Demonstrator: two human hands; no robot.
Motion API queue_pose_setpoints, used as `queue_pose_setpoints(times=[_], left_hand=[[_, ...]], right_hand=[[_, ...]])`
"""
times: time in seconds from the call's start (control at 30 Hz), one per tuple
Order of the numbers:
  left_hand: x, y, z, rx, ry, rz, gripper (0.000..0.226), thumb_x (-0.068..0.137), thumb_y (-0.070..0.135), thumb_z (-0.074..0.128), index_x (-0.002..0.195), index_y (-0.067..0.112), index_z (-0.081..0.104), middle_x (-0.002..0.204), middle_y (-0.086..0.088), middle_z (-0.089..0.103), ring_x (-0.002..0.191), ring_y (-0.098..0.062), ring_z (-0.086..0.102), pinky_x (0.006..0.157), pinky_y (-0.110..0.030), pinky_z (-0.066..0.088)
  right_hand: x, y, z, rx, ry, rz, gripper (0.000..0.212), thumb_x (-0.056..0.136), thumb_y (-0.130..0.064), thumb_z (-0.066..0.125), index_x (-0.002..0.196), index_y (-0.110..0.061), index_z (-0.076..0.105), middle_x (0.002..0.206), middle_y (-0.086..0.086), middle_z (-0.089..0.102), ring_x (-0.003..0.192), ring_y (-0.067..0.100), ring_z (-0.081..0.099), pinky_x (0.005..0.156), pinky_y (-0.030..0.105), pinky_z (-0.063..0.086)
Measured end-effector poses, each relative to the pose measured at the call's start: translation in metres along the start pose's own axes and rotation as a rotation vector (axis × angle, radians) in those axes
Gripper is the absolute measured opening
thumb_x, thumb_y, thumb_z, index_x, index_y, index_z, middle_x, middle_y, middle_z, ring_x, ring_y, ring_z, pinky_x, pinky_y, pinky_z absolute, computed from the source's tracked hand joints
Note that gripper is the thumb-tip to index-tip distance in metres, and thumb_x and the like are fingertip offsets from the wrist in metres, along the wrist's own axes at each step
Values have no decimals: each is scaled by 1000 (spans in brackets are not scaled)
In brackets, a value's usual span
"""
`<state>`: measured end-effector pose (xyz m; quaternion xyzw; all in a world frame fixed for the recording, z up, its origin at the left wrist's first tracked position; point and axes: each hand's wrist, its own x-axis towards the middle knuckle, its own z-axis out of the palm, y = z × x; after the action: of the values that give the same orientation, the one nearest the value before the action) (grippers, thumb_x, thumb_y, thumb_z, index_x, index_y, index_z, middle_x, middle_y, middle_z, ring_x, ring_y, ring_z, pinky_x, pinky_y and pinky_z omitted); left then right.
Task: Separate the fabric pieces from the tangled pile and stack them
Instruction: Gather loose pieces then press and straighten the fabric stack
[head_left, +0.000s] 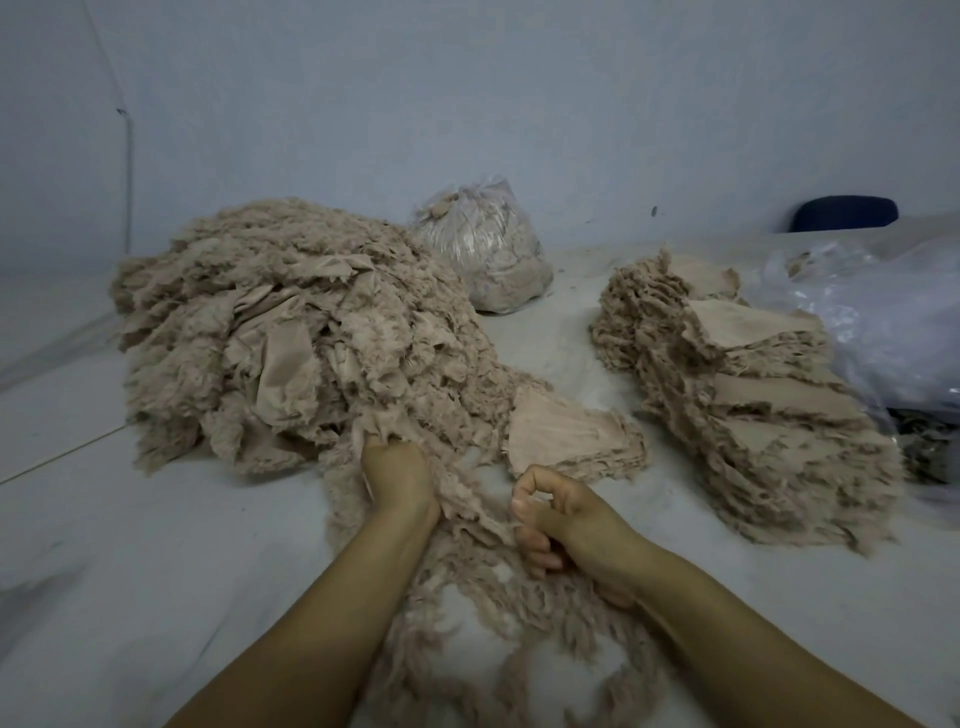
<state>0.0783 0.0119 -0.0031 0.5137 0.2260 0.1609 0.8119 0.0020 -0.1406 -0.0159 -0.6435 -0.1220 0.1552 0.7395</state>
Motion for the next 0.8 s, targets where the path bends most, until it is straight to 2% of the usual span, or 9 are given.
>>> queue_pose_setpoints(times=[0.1,0.2,0.27,0.33,0.37,0.47,0.6,0.7,0.8], left_hand=[[-2,3,3,-79,-20,-43,36,97,0,35,97,19,64,83,0,66,68,-15,63,62,-29,56],[-5,9,2,-172,-16,-56,40,98,0,34,131,12,52,118,-13,62,92,-25,63,82,-37,54],[13,20,-4,-181,99,-136,40,102,13,31,140,6,41,135,-15,51,115,-30,55,79,-28,50],[8,30,-13,428,215,-68,37,102,22,29,131,9,48,134,-5,52,124,-21,49,86,-19,45],[7,33,-14,703,187,-3,30,102,20,31,119,17,55,123,0,57,117,-15,53,86,-16,44],[-9,29,-7,305,-125,-63,29,99,13,39,75,25,49,76,4,54,66,-10,53,54,-19,47],[-29,8,7,532,-408,184,17,96,18,51,80,17,56,77,-7,63,66,-17,59,58,-28,47],[-37,1,10,568,-553,145,15,94,4,47,90,13,58,81,-9,66,68,-19,63,62,-32,53],[-43,1,14,504,-593,131,34,91,-8,38,111,10,60,99,-8,68,87,-19,67,75,-31,57]], right_hand=[[0,-5,-1,0,-36,45,19,97,-13,48,80,-10,41,48,-3,37,39,8,27,41,20,33],[-3,-9,-4,-30,-99,108,21,97,-15,47,78,-12,41,46,-5,33,37,7,24,39,18,29],[-9,-11,-13,-74,-146,194,24,96,-21,49,74,-15,42,45,-6,29,35,6,21,37,16,26],[-12,-13,-25,-138,-118,248,26,97,-24,50,73,-15,46,44,-5,29,34,7,20,35,16,26],[-11,-14,-30,-210,-82,232,25,97,-25,51,75,-13,50,43,-5,32,33,7,22,35,16,27],[0,-16,-24,-451,-11,141,43,84,-50,61,89,-9,69,44,-11,45,34,6,36,37,19,33],[6,-13,-17,-507,297,-103,57,58,-84,60,91,-38,73,88,-16,71,80,1,65,69,15,52],[11,-9,-8,-421,358,-15,52,63,-72,71,98,-34,61,83,-9,65,63,0,59,51,11,42],[15,-12,-6,-206,497,-67,17,91,-22,64,76,-16,59,56,-4,58,44,8,48,39,19,36]])
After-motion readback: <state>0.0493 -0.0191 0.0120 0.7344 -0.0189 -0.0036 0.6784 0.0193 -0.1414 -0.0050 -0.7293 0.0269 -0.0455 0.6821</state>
